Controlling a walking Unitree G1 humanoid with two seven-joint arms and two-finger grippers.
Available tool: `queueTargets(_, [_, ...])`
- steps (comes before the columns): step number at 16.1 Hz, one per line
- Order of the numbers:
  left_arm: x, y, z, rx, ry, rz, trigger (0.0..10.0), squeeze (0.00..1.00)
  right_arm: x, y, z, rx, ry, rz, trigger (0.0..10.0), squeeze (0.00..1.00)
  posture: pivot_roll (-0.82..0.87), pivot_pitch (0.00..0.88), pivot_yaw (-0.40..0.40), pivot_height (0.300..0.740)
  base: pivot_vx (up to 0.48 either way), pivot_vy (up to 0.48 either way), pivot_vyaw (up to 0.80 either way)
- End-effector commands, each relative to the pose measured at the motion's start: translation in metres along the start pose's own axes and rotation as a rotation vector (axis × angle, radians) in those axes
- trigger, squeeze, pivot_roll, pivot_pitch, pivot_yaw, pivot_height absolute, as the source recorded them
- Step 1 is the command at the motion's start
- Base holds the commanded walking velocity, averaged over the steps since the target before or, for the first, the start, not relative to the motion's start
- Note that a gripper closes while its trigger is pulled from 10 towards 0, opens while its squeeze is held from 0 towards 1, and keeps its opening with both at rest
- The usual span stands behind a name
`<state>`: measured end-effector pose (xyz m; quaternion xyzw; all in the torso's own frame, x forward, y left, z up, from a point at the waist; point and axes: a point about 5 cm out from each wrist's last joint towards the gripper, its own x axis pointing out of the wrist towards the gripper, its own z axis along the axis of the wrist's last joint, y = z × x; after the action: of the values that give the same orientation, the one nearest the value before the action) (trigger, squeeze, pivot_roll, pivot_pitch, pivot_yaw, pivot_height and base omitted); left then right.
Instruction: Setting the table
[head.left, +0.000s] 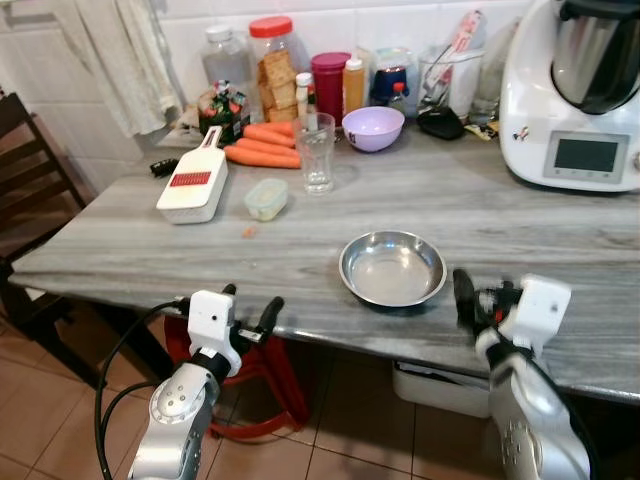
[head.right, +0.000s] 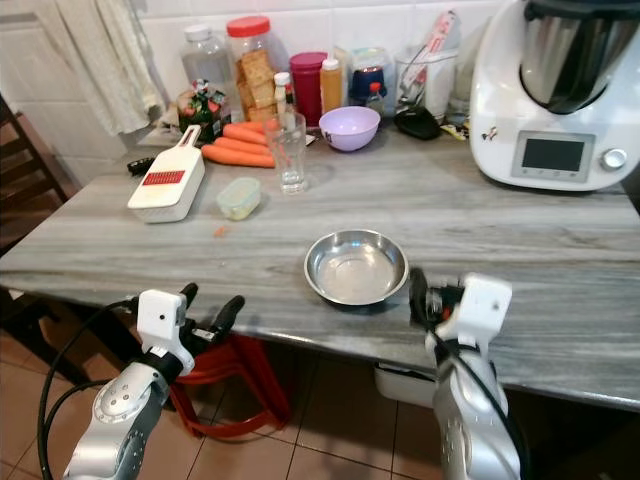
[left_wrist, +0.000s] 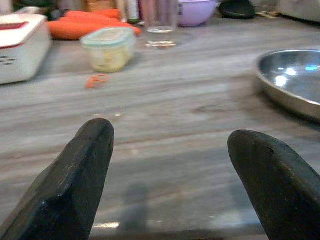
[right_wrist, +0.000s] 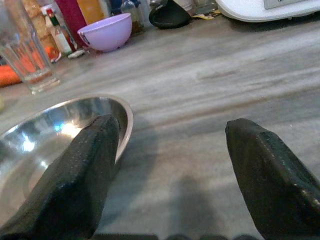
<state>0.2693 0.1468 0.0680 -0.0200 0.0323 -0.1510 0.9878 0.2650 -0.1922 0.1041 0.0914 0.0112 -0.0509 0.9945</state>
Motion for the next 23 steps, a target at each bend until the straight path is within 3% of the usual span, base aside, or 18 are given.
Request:
queueTargets(1, [-0.0001, 0.0071, -0.0002, 0.030, 0.010, 0.052, 10.0, 0.00, -0.0050, 0.0096, 0.0056, -0.022, -0.028, 0.040, 10.0, 1.00, -0.06, 0.000, 0.114, 0.740, 0.000, 0.000, 0.00])
queueTargets(5, [0.0028, 0.0070, 0.0006, 0.052, 0.006, 0.080, 10.0, 0.00, -0.0126, 0.0043, 0.0084, -0.059, -0.054, 0.008, 10.0, 1.00, -0.06, 0.000, 0.121, 0.740, 0.000, 0.000, 0.00])
queueTargets(6, [0.0027, 0.0082, 0.0012, 0.062, 0.005, 0.096, 10.0, 0.00, -0.0116, 0.0034, 0.0065, -0.056, -0.028, -0.001, 10.0, 0.41, -0.06, 0.000, 0.122, 0.740, 0.000, 0.000, 0.00])
queueTargets(7, [0.0025, 0.0081, 0.0013, 0.061, 0.005, 0.093, 10.0, 0.00, -0.0113, 0.0032, 0.0066, -0.050, -0.032, -0.001, 10.0, 0.00, -0.06, 0.000, 0.122, 0.740, 0.000, 0.000, -0.63])
queueTargets(14, [0.0008, 0.0055, -0.0011, 0.079, 0.012, 0.106, 10.0, 0.00, -0.0108, 0.0074, 0.0057, -0.060, -0.026, 0.011, 10.0, 0.00, -0.05, 0.000, 0.113, 0.740, -0.149, 0.000, -0.70])
queueTargets(23, [-0.0009, 0.0026, -0.0043, 0.082, 0.026, 0.088, 10.0, 0.00, -0.0128, 0.0098, 0.0023, -0.037, -0.008, 0.005, 10.0, 0.00, -0.05, 0.000, 0.115, 0.740, -0.307, 0.000, 0.00])
